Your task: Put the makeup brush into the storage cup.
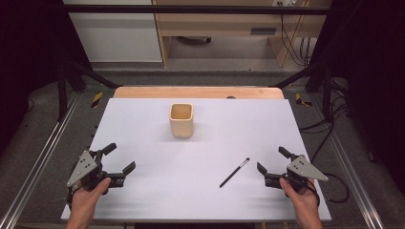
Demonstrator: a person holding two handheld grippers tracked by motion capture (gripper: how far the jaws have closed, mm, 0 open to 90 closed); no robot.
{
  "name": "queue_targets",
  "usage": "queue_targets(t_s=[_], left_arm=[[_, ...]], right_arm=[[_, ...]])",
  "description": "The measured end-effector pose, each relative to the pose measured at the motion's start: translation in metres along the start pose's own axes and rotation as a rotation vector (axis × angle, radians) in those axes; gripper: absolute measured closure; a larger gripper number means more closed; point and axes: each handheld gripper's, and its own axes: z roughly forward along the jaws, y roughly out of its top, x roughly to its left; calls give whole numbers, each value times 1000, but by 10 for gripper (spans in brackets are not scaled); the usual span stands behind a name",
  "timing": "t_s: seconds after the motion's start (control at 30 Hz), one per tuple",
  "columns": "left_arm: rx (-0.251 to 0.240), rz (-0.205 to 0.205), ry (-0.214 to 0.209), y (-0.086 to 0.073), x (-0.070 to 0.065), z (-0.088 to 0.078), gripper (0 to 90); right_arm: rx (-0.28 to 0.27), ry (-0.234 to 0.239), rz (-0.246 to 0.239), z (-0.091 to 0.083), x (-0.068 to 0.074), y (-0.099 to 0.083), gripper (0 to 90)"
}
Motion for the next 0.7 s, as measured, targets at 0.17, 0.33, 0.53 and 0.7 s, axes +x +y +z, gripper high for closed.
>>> queue_targets(t_s=[0.17, 0.33, 0.53, 0.7], left_arm=[[4, -4, 9, 1, -1, 0, 8], [14, -10, 23, 3, -4, 2, 7], [73, 14, 15, 15, -18, 12, 8], [115, 17, -23, 24, -41, 36, 10]], right_arm=[[-2, -12, 6, -1, -2, 0, 35], [-3, -29, 9, -4, -1, 2, 38], [-2, -31, 12, -7, -1, 4, 39], [25, -18, -16, -5, 3, 3, 50]])
